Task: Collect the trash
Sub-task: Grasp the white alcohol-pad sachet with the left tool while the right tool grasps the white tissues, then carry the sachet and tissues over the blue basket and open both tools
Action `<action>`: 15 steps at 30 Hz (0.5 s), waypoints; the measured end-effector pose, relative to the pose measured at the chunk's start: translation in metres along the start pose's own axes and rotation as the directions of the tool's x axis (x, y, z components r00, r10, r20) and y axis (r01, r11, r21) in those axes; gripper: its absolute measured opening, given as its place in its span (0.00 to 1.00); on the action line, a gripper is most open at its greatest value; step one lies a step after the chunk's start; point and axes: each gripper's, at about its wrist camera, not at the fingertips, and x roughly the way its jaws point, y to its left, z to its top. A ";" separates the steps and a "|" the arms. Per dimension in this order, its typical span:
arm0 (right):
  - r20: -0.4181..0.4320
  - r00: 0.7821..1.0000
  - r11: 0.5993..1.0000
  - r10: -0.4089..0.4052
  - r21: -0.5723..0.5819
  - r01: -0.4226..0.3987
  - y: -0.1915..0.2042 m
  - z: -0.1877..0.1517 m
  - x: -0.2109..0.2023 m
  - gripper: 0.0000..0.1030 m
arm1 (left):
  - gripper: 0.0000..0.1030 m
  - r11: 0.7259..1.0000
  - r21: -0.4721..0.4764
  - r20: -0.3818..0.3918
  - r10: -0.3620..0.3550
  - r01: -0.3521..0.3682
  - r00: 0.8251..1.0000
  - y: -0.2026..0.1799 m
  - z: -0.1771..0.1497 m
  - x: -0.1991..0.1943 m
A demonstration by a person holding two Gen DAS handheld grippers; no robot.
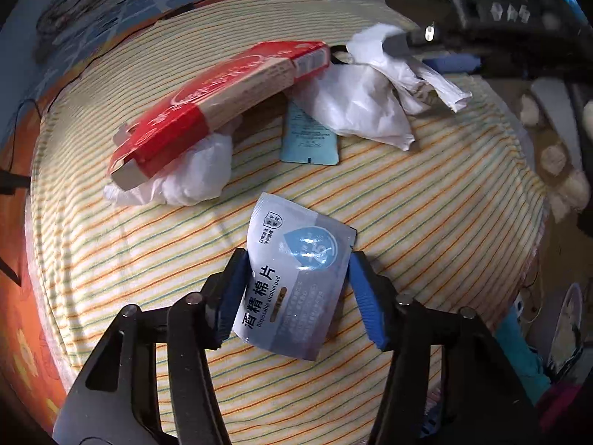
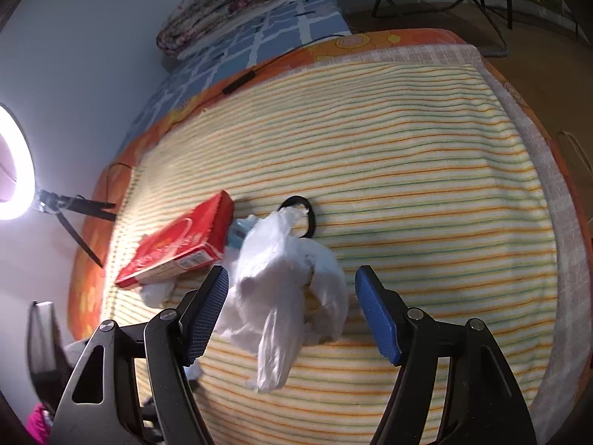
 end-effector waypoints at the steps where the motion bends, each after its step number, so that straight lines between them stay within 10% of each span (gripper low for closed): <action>1: -0.019 1.000 1.000 -0.009 -0.008 0.009 0.000 0.000 0.006 0.68 | 0.54 1.000 -0.009 0.001 -0.005 0.005 1.000 0.007 -0.002 0.000; 15: -0.017 0.998 0.991 0.060 -0.118 -0.062 0.018 -0.025 -0.005 0.54 | 0.52 0.997 -0.081 0.032 -0.014 0.016 0.999 0.032 -0.035 -0.025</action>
